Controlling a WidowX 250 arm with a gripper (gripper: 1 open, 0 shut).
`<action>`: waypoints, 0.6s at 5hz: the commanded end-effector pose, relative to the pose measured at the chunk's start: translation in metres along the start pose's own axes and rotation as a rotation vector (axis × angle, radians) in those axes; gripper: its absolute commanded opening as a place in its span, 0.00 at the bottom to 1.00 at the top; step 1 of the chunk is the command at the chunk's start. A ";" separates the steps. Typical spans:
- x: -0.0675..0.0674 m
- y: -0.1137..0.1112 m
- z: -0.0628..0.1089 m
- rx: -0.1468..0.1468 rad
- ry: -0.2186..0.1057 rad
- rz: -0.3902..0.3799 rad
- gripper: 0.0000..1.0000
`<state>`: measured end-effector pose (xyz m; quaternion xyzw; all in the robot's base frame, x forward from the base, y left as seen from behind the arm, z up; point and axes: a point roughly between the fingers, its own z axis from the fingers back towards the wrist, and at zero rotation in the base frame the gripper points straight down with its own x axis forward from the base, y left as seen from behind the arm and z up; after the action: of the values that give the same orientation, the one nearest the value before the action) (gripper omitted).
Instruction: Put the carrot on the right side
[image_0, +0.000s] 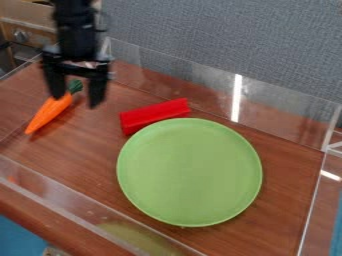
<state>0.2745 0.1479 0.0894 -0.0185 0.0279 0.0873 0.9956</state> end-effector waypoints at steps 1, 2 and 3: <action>0.014 0.037 0.012 0.004 -0.085 0.024 1.00; 0.025 0.041 0.003 0.001 -0.110 0.054 1.00; 0.035 0.041 -0.004 -0.001 -0.120 0.064 1.00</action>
<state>0.2929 0.1892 0.0640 -0.0289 -0.0033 0.1198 0.9924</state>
